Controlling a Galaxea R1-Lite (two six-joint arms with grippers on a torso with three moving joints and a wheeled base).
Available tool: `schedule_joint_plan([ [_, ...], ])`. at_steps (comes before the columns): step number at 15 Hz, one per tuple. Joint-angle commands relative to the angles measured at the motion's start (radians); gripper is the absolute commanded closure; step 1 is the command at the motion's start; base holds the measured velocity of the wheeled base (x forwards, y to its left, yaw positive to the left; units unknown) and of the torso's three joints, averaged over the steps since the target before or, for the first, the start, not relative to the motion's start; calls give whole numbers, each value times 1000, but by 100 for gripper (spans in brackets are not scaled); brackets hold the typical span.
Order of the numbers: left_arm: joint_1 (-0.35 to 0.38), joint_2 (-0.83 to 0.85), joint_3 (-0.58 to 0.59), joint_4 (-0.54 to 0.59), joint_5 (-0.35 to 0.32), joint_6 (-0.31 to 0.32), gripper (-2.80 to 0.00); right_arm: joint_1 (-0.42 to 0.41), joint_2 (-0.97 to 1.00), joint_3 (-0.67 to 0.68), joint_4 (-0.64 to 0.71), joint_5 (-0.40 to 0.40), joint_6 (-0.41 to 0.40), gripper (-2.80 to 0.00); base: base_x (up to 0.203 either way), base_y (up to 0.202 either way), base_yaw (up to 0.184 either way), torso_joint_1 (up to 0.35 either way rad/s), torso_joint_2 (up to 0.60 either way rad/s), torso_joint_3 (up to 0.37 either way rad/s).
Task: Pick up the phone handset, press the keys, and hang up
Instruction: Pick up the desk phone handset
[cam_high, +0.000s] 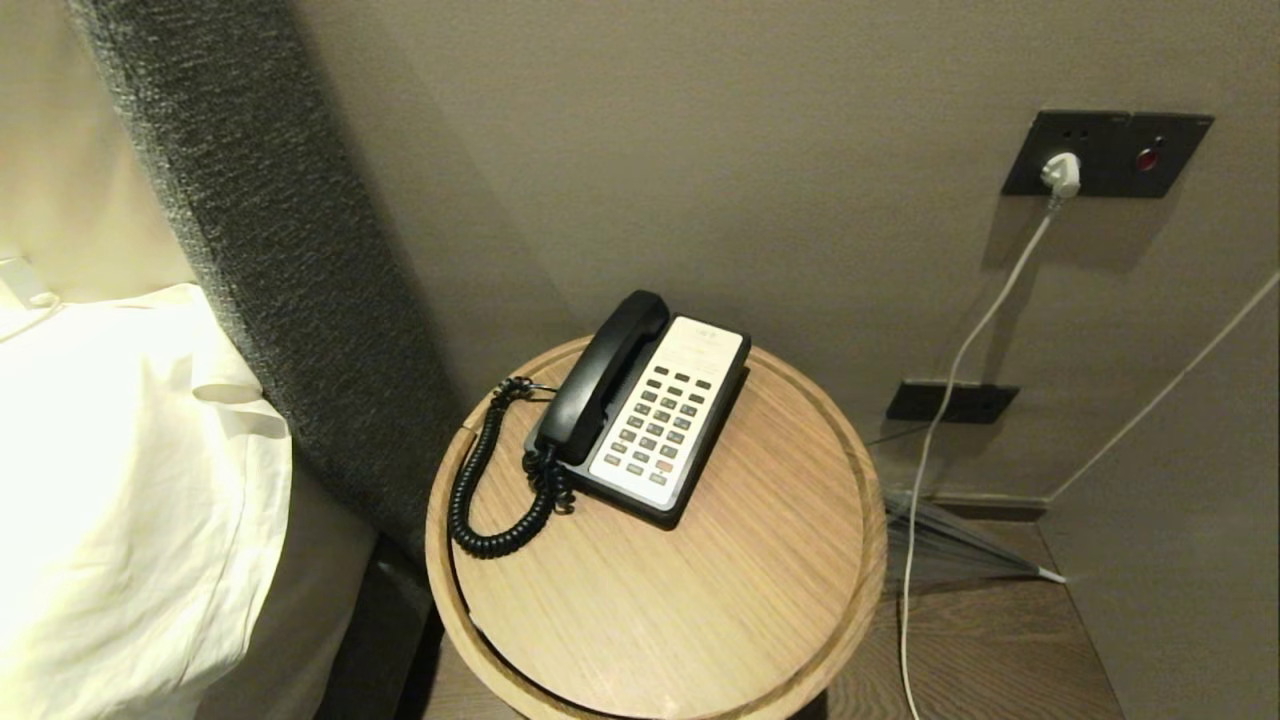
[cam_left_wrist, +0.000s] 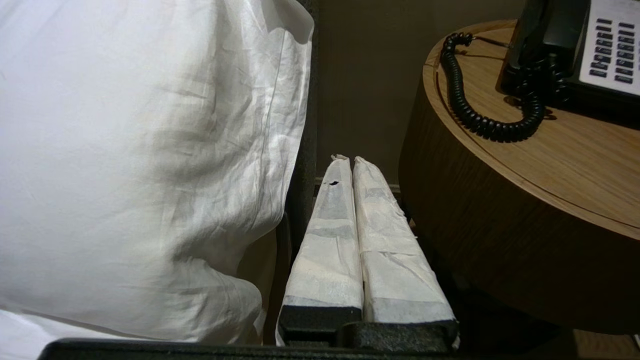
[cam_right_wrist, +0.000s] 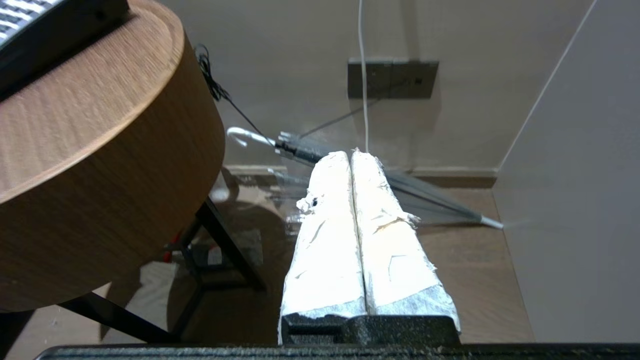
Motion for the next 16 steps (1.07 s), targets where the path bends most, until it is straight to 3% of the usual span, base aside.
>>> schedule_joint_plan([
  [1, 0, 1, 40, -1, 0, 0, 0, 0, 1, 20, -1, 0, 1, 0, 0, 0, 0, 1, -1, -207],
  [16, 0, 1, 40, -1, -2, 3, 0, 0, 1, 20, -1, 0, 1, 0, 0, 0, 0, 3, 3, -190],
])
